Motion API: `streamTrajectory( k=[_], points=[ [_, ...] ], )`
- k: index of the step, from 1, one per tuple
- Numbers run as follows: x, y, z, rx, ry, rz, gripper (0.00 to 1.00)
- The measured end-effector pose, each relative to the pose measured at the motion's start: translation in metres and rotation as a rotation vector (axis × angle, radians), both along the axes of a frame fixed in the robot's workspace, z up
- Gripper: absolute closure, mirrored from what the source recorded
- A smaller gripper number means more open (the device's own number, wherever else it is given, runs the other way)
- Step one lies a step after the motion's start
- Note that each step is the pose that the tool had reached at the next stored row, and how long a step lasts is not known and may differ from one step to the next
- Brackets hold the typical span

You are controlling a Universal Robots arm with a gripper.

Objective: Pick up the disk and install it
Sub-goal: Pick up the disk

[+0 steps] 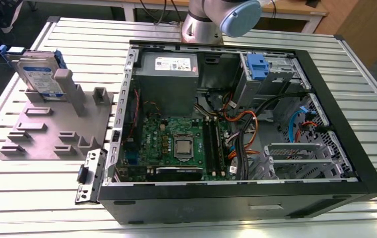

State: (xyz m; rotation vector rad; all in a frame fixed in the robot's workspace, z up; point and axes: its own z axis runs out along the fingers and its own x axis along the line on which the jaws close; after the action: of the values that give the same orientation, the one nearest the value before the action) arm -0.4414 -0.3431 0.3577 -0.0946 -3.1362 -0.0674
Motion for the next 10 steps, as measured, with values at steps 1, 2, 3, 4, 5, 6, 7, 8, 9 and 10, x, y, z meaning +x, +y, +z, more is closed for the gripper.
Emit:
streamTrajectory(
  k=[1, 2, 3, 4, 5, 6, 7, 8, 9, 10],
  points=[
    [0.0000, 0.0000, 0.0000, 0.0000, 0.0000, 0.005, 0.89],
    [0.0000, 0.0000, 0.0000, 0.0000, 0.0000, 0.011, 0.89],
    [0.0000, 0.0000, 0.0001, -0.0001, 0.0001, 0.017, 0.89],
    [0.0000, 0.0000, 0.0000, 0.0000, 0.0000, 0.024, 0.89],
    [0.0000, 0.0000, 0.0000, 0.0000, 0.0000, 0.032, 0.89],
    [0.0000, 0.0000, 0.0000, 0.0000, 0.0000, 0.040, 0.89],
    [0.0000, 0.0000, 0.0000, 0.0000, 0.0000, 0.050, 0.89],
    [0.0000, 0.0000, 0.0000, 0.0000, 0.0000, 0.063, 0.89],
    [0.0000, 0.0000, 0.0000, 0.0000, 0.0000, 0.076, 0.89],
    [0.0000, 0.0000, 0.0000, 0.0000, 0.0000, 0.089, 0.89]
  ],
)
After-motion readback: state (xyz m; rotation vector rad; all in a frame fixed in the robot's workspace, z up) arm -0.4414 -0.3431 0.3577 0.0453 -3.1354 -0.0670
